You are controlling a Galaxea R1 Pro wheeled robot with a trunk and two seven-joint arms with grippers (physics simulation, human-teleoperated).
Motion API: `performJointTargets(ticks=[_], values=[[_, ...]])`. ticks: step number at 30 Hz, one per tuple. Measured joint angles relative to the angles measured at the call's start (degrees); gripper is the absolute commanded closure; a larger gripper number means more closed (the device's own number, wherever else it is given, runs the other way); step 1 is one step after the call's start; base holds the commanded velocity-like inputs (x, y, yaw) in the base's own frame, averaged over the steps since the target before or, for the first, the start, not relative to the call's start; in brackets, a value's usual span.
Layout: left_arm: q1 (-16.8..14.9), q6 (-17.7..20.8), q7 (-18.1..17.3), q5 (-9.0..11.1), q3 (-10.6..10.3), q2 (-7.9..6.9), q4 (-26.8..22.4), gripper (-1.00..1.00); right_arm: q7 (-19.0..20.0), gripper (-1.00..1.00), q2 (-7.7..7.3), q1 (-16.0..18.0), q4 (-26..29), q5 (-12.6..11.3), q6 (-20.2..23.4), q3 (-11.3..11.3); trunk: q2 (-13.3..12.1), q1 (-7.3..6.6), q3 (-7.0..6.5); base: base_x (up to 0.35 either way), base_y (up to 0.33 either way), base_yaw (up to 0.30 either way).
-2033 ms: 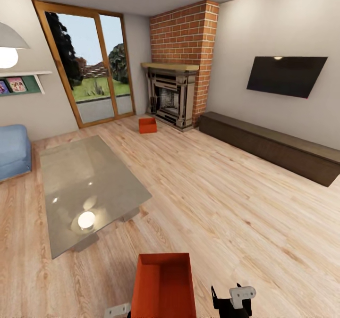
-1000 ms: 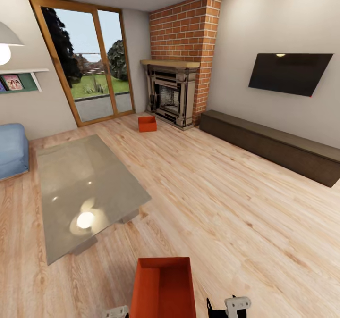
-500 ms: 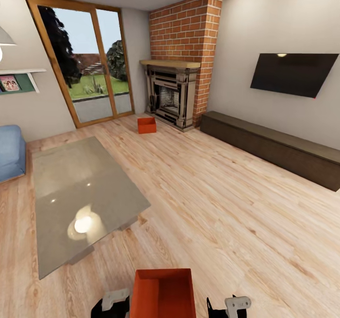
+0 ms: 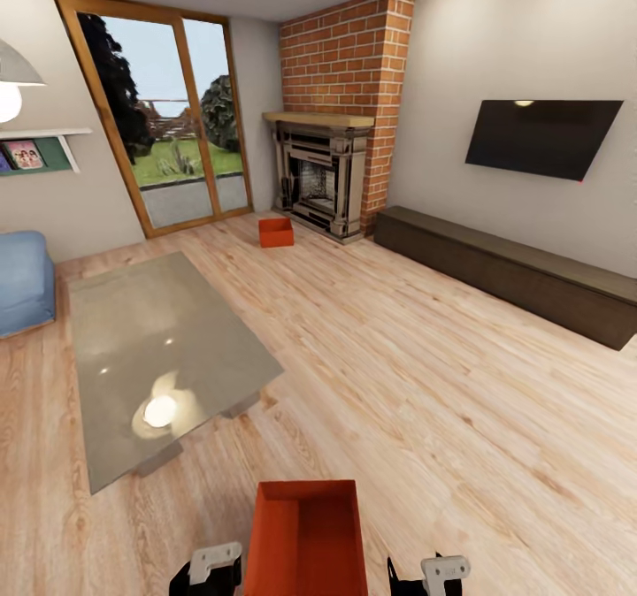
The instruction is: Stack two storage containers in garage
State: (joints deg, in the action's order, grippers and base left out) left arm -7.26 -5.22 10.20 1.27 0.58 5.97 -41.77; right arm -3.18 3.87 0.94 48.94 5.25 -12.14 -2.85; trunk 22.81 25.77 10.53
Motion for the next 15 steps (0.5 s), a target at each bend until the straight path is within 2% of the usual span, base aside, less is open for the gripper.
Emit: performJointTargets(ticks=[15], values=[[0.0,-0.03,0.0,0.0,-0.02,-0.02,0.09,-1.0,0.0,-1.0,0.0,-0.01,-0.06,-0.08,0.04,-0.03,0.0,-0.01,0.0,-0.007,0.0,0.0]])
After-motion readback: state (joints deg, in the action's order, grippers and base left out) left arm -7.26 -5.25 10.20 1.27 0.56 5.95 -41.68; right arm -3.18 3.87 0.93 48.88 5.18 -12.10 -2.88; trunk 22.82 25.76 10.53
